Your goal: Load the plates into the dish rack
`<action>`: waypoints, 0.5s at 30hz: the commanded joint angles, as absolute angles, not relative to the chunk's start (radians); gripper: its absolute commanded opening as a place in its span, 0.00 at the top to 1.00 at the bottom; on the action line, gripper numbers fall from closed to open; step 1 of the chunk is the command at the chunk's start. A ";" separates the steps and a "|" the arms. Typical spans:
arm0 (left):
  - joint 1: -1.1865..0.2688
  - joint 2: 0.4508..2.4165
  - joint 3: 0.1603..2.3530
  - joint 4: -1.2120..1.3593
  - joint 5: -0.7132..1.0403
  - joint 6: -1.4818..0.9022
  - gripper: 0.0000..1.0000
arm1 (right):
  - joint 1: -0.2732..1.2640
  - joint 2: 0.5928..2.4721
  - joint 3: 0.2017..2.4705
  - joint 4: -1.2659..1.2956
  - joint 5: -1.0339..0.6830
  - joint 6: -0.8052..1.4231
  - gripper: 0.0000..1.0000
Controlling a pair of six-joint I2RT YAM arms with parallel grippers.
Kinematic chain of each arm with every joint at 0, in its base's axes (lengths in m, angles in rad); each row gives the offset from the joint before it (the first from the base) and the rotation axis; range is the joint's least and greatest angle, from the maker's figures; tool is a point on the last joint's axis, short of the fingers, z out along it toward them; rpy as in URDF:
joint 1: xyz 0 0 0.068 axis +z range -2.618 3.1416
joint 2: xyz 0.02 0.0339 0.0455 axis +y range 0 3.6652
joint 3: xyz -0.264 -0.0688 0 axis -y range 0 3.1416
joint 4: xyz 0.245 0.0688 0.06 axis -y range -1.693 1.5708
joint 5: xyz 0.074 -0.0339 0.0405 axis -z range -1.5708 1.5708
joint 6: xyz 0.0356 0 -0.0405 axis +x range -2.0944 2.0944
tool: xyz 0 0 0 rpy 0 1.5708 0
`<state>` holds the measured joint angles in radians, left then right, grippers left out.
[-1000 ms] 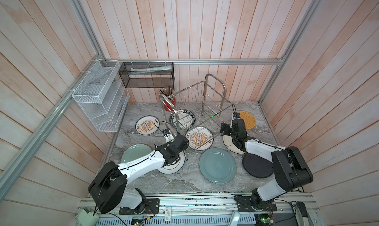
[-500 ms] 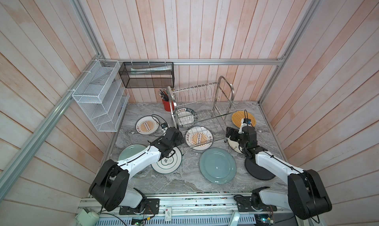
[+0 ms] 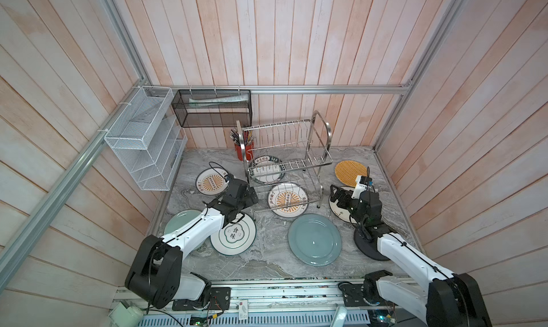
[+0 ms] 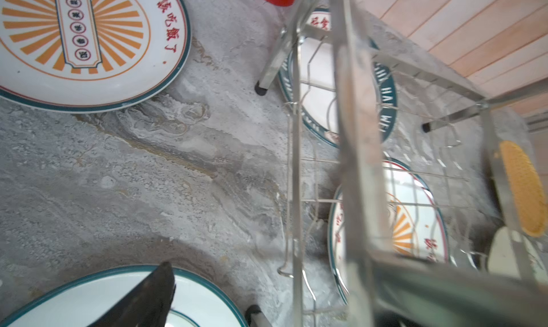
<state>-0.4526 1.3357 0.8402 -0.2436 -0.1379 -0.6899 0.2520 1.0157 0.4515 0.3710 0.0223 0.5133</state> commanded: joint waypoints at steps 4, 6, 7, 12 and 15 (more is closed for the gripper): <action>-0.449 0.973 0.780 -0.338 0.006 -0.596 0.00 | 0.268 0.872 0.422 0.363 -0.024 0.493 0.02; -0.447 0.839 0.763 -0.411 0.006 -0.594 0.00 | 0.270 0.835 0.418 0.352 -0.038 0.490 0.02; -0.444 0.788 0.755 -0.442 -0.002 -0.603 0.00 | 0.271 0.823 0.416 0.351 -0.047 0.491 0.02; -0.404 0.621 0.723 -0.582 -0.043 -0.704 0.00 | 0.294 0.759 0.396 0.362 -0.118 0.498 0.02; -0.345 0.643 0.728 -0.565 -0.027 -0.736 0.00 | 0.321 0.754 0.374 0.412 -0.171 0.508 0.02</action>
<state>-0.3832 0.6147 0.7486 -0.5003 -0.0330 -0.6888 0.3008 0.7612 0.3973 0.3740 -0.0967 0.5053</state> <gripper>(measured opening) 0.999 0.981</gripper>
